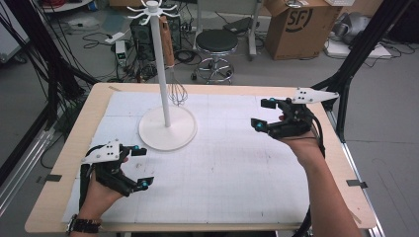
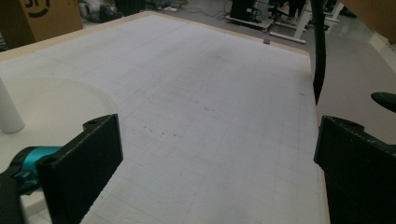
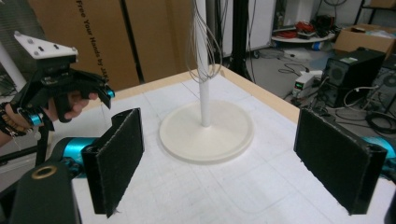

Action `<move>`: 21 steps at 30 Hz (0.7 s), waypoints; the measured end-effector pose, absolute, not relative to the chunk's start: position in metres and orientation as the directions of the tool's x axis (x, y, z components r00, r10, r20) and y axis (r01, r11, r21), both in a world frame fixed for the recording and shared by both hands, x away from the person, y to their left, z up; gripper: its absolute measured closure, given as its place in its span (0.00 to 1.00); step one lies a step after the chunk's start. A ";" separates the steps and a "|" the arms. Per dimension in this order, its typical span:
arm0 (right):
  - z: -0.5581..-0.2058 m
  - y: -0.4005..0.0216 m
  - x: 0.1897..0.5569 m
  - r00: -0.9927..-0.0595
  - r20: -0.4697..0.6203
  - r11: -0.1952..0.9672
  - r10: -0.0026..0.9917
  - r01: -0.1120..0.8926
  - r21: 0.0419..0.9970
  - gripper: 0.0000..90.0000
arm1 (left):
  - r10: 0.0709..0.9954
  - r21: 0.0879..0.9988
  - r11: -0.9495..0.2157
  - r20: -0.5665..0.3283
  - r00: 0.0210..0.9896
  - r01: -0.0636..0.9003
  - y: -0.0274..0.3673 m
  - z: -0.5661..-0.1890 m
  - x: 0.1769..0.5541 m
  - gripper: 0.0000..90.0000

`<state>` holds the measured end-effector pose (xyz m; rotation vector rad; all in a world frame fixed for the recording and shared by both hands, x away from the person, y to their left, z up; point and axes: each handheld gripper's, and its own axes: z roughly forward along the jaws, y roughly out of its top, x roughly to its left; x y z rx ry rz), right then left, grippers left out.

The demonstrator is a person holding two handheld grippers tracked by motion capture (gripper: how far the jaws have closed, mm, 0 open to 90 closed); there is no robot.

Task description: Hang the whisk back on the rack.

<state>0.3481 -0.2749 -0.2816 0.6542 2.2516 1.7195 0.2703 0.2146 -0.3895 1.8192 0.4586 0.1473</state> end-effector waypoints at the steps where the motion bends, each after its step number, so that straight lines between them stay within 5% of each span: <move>1: -0.283 -0.276 0.347 -0.869 0.082 0.214 0.488 0.210 0.954 0.13 | 0.381 0.945 -0.230 -0.132 0.915 0.232 0.215 -0.389 0.271 0.02; 21: -0.323 -0.310 0.323 -0.822 0.113 0.198 0.558 0.264 0.944 0.02 | 0.384 0.948 -0.221 -0.131 0.914 0.229 0.218 -0.388 0.270 0.02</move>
